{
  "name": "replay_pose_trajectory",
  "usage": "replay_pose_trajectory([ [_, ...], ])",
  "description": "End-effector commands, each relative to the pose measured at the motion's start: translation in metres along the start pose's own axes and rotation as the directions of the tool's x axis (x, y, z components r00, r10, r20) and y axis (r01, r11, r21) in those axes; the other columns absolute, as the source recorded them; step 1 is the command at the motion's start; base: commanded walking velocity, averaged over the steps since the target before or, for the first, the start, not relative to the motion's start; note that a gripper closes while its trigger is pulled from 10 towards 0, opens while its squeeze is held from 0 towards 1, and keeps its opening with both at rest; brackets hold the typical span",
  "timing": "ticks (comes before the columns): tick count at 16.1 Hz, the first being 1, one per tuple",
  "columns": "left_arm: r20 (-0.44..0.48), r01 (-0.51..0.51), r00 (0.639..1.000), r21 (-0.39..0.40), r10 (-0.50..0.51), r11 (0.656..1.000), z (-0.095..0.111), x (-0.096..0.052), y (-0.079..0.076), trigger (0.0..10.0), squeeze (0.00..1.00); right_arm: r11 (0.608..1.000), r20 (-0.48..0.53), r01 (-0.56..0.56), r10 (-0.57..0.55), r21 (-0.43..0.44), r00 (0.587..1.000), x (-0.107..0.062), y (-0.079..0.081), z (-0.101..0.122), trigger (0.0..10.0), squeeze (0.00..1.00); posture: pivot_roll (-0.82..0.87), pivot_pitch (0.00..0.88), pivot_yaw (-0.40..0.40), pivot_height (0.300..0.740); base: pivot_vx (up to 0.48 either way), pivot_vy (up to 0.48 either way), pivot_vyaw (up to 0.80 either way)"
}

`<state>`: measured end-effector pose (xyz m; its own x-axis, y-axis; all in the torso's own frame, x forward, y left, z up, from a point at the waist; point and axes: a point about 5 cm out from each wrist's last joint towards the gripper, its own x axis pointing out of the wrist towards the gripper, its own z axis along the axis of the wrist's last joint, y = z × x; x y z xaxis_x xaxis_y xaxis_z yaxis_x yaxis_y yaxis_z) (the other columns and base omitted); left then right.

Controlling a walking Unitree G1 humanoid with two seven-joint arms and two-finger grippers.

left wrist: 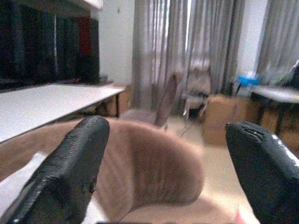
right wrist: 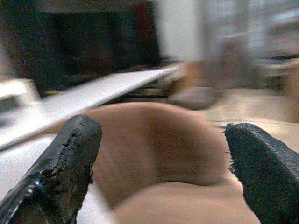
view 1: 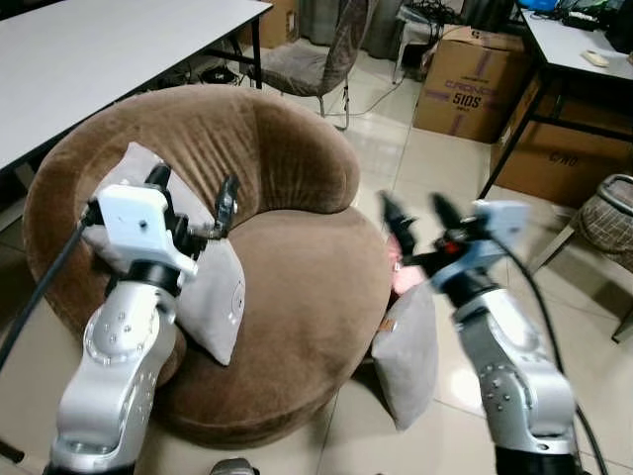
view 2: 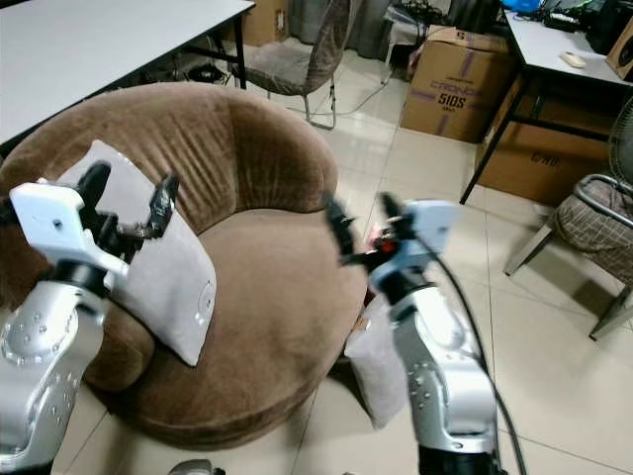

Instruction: Move the pillow to the sofa from floor

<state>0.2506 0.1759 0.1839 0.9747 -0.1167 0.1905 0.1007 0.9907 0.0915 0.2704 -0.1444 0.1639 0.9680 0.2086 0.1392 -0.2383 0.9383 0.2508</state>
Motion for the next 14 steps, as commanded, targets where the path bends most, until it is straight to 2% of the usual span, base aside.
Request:
replay_pose_trajectory([
  [1, -0.072, 0.024, 0.997, 0.014, -0.022, 1.000, -0.012, -0.005, -0.004, 10.0, 1.00, 0.986, -0.011, 0.125, -0.127, -0.113, 0.992, -0.004, -0.018, 0.002, 10.0, 0.00, 0.09, 0.000, -0.051, 0.740, 0.000, 0.000, 0.00],
  [2, -0.123, 0.014, 0.992, 0.023, -0.011, 1.000, -0.021, -0.010, -0.004, 10.0, 1.00, 0.982, -0.055, 0.105, -0.115, -0.160, 0.992, -0.008, -0.019, -0.002, 10.0, 0.00, 0.09, 0.000, -0.053, 0.740, 0.000, 0.000, 0.00],
  [4, -0.137, 0.014, 0.991, 0.044, -0.008, 0.999, -0.026, -0.015, -0.005, 10.0, 0.90, 0.983, -0.088, 0.090, -0.105, -0.161, 0.991, -0.014, -0.019, -0.006, 10.0, 0.00, 0.09, 0.000, -0.057, 0.740, 0.000, 0.000, 0.00],
  [5, -0.137, 0.007, 0.991, 0.080, 0.004, 0.997, -0.028, -0.017, -0.006, 10.0, 0.67, 0.983, -0.112, 0.089, -0.108, -0.163, 0.988, -0.016, -0.017, -0.010, 10.0, 0.00, 0.09, 0.000, -0.066, 0.740, 0.000, 0.000, 0.00],
  [6, -0.137, 0.002, 0.991, 0.094, 0.010, 0.996, -0.028, -0.017, -0.006, 10.0, 0.67, 0.984, -0.114, 0.095, -0.113, -0.151, 0.987, -0.016, -0.017, -0.011, 10.0, 0.00, 0.09, 0.000, -0.066, 0.740, 0.000, 0.000, 0.00],
  [8, -0.139, -0.009, 0.990, 0.117, 0.025, 0.993, -0.029, -0.018, -0.006, 10.0, 0.67, 0.961, -0.078, 0.175, -0.196, -0.214, 0.978, -0.019, -0.023, -0.010, 10.0, 0.00, 0.09, 0.000, -0.077, 0.740, 0.000, 0.000, -0.80],
  [9, -0.137, -0.013, 0.990, 0.122, 0.030, 0.992, -0.029, -0.018, -0.006, 10.0, 0.67, 0.960, -0.058, 0.201, -0.216, -0.195, 0.975, -0.020, -0.025, -0.008, 10.0, 0.00, 0.09, 0.000, -0.078, 0.740, 0.000, -0.262, -0.80],
  [10, -0.137, -0.015, 0.990, 0.127, 0.032, 0.992, -0.029, -0.018, -0.005, 10.0, 0.67, 0.934, -0.018, 0.264, -0.276, -0.241, 0.961, -0.021, -0.030, -0.005, 10.0, 0.00, 0.09, 0.000, -0.077, 0.740, 0.000, -0.330, -0.80],
  [12, -0.135, -0.012, 0.990, 0.135, 0.031, 0.991, -0.030, -0.018, -0.005, 10.0, 0.67, 0.930, -0.012, 0.286, -0.296, -0.231, 0.955, -0.022, -0.033, -0.004, 10.0, 0.00, 0.09, 0.000, -0.078, 0.740, 0.000, -0.341, -0.80],
  [13, -0.130, -0.009, 0.991, 0.144, 0.028, 0.990, -0.029, -0.017, -0.005, 10.0, 0.67, 0.922, 0.000, 0.331, -0.338, -0.204, 0.941, -0.023, -0.035, -0.004, 10.0, 0.00, 0.09, 0.000, -0.079, 0.740, 0.000, -0.349, -0.80],
  [14, -0.127, -0.010, 0.991, 0.146, 0.029, 0.989, -0.028, -0.016, -0.005, 10.0, 0.67, 0.906, -0.018, 0.363, -0.375, -0.219, 0.927, -0.025, -0.039, -0.006, 10.0, 0.00, 0.09, 0.000, -0.079, 0.740, 0.000, -0.356, -0.80],
])
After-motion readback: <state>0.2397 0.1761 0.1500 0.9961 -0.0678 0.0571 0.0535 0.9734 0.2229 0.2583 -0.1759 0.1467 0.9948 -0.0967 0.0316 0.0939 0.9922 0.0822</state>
